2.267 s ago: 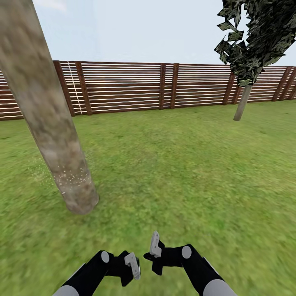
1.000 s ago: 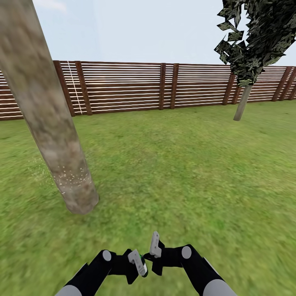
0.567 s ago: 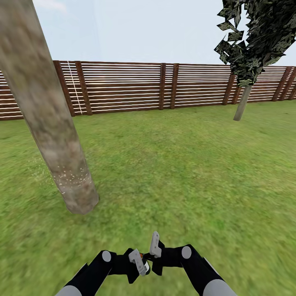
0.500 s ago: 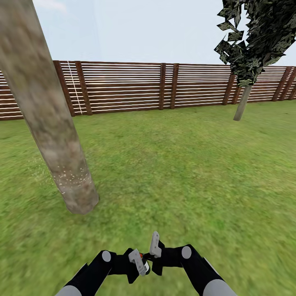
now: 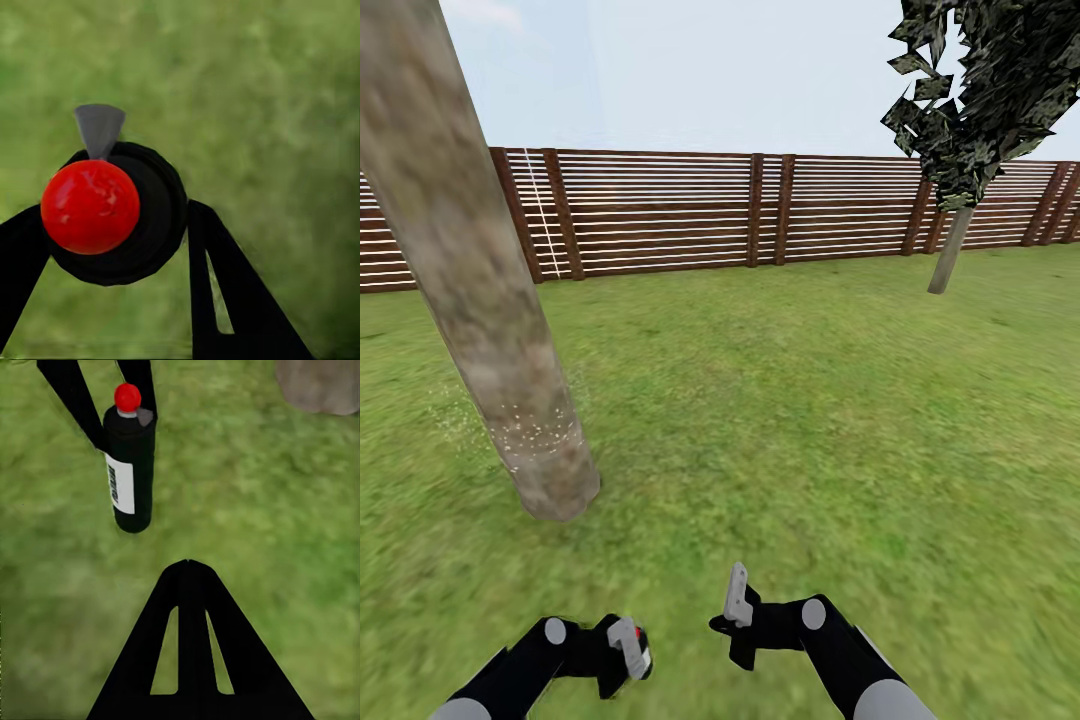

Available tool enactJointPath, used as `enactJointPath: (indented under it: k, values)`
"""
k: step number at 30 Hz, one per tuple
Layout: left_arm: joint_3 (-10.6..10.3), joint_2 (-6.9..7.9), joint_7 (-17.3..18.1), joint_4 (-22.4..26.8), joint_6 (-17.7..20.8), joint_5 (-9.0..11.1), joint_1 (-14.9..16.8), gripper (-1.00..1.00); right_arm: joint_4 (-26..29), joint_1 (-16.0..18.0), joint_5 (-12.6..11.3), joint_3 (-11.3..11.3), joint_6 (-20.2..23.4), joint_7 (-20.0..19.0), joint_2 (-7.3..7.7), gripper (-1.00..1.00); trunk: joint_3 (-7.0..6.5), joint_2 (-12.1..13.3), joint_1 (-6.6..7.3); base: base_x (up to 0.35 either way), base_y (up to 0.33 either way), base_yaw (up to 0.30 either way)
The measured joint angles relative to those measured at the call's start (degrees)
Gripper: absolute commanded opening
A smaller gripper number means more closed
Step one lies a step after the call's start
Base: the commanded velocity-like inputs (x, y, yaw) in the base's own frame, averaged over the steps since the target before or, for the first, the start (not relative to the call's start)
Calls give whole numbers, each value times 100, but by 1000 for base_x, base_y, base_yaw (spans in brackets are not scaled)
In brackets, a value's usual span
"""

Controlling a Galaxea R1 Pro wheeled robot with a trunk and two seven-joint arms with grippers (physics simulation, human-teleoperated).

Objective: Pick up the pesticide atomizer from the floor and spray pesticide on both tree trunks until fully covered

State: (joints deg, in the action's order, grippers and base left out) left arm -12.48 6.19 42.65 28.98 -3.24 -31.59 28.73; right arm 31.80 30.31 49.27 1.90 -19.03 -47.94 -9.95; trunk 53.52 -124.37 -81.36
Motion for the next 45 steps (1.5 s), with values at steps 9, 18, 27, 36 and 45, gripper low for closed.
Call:
enactJointPath:
  k: [9,18,27,36,45]
  values:
    - [257,673,-631,-335,11,14,-80,-100,-75,-7,9,51,-10,584,1,100,0,0,0,0,0,0]
    - [981,337,-3981,-2262,-1287,2850,-205,-100,-2900,-182,-1658,865,-451,6551,1136,100,1,0,0,0,0,0]
    - [972,399,-4237,-2356,-1673,3971,-499,-100,-2994,-337,-3261,855,-638,7069,1136,100,0,0,0,0,0,0]
    - [963,349,-4236,-2357,-1683,3995,-504,-100,-3032,-999,-3266,864,-621,7062,1124,100,1,0,0,0,0,0]
    - [972,385,-4236,-2356,-1688,3992,-564,-100,-3026,-1156,-3273,853,-622,7056,919,100,1,0,0,0,0,0]
